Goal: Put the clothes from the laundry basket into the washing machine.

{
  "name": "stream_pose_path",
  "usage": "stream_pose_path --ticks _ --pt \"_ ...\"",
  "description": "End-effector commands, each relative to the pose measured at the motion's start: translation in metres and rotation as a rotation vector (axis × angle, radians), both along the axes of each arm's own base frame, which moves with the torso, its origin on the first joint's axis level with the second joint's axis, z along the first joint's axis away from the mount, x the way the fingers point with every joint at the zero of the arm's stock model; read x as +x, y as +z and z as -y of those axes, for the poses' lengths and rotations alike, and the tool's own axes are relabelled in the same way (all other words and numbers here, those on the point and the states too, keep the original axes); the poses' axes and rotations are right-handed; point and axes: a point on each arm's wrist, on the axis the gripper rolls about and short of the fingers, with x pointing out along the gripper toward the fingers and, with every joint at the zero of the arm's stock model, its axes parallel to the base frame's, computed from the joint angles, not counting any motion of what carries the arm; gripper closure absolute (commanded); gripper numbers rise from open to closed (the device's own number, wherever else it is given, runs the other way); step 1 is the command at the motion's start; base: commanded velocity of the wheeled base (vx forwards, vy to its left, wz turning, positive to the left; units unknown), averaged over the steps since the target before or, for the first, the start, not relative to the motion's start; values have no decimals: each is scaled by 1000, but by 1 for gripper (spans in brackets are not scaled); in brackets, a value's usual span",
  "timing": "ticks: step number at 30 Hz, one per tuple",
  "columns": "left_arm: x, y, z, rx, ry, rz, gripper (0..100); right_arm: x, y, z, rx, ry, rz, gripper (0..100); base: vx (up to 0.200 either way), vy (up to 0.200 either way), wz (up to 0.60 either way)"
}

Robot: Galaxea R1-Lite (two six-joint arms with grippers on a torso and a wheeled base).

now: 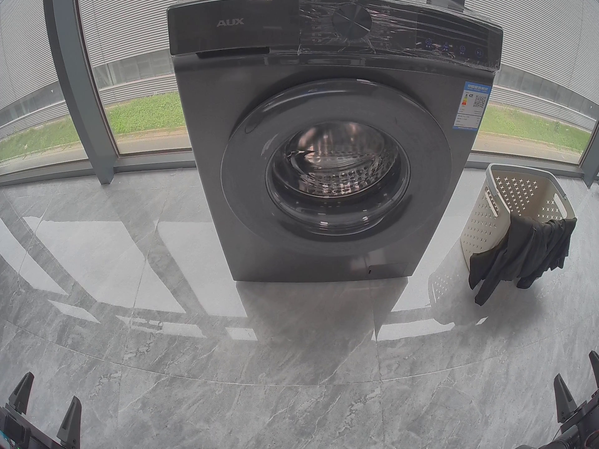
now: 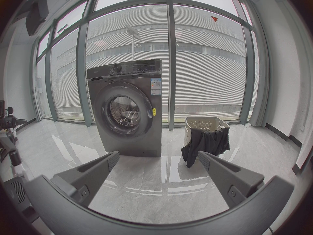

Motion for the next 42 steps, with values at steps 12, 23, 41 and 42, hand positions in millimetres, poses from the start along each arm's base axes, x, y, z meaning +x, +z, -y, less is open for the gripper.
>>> stream_pose_path --ticks 12,23,41,42 --pt "0 -5 0 1 0 2 0 1 -5 0 0 -1 -16 0 167 0 0" --pt "0 -5 0 1 0 2 0 1 -5 0 0 0 -16 0 0 -127 0" --pt "0 -5 0 1 0 2 0 1 -5 0 0 2 -16 0 0 -200 0" --pt "0 -5 0 1 0 2 0 1 -5 0 0 2 -16 0 0 -200 0"
